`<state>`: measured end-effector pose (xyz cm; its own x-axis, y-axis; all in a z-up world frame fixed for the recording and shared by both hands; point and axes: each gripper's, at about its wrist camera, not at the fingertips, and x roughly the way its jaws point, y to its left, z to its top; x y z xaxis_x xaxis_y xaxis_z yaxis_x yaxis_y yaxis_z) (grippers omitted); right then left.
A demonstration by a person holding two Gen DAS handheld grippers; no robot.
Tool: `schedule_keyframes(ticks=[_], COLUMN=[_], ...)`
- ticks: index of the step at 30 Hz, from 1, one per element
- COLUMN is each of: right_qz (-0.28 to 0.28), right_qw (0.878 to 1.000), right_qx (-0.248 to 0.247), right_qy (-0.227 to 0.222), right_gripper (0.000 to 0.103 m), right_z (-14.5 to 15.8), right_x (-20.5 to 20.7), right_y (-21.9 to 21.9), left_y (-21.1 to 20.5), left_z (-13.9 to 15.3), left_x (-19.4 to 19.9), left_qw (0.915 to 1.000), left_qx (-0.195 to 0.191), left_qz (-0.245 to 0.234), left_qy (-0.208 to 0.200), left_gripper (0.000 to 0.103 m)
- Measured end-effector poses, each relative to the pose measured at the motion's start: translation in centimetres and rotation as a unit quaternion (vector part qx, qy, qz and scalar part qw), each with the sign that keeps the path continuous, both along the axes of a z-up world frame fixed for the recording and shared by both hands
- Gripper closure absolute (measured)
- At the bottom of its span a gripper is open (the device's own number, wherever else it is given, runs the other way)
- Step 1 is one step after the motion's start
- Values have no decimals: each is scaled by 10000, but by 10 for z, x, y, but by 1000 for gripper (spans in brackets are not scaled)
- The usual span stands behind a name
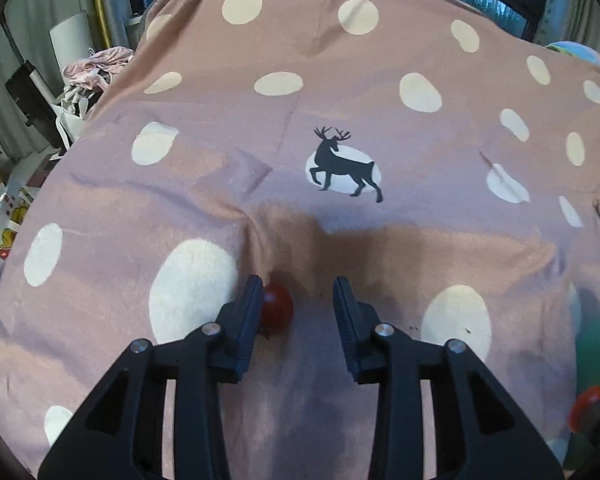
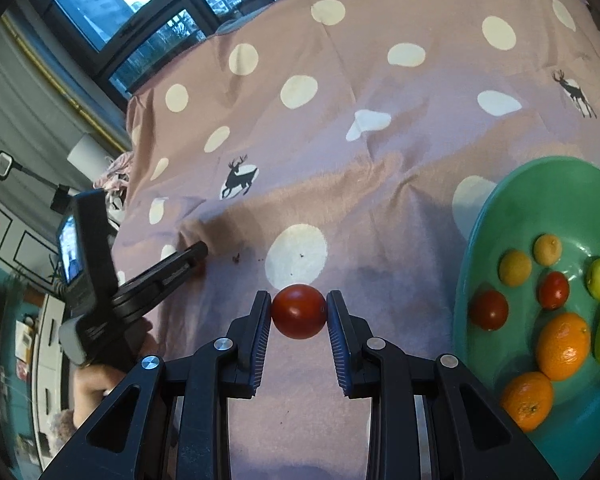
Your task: Organize fruits
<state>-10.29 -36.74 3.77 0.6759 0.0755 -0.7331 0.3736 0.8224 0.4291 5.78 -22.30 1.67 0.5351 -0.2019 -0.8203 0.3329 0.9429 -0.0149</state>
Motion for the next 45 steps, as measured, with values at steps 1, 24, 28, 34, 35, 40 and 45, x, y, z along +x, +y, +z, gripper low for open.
schedule_keyframes(ticks=[1, 24, 28, 34, 35, 40, 45], right_qz=[-7, -235, -618, -1185, -1247, -1537, -1755], right_qw=[10000, 9993, 9970, 9903, 9893, 9853, 9826], right_qx=[1, 41, -118, -436, -462, -562, -554], right_qy=[-27, -297, -450, -581, -592, -494, -242], right_gripper=[73, 73, 73, 73, 73, 73, 73], right_z=[1, 20, 33, 48, 49, 46, 36], right_x=[-1, -23, -47, -84, -89, -109, -118], right_y=[-1, -20, -41, -70, -74, -96, -115], left_y=[-1, -14, -36, -78, -86, -117, -136], left_z=[-1, 40, 77, 101, 100, 91, 83], left_x=[2, -56, -100, -158, -165, -189, -204], left_qw=[9999, 9972, 9879, 9708, 9686, 9620, 9582], left_qx=[102, -498, -892, -1295, -1302, -1309, -1283], left_qz=[74, -466, -1067, -1862, -1980, -2341, -2527], left_qy=[-8, -319, -692, -787, -753, -505, -383], left_gripper=[67, 77, 77, 76, 76, 76, 77])
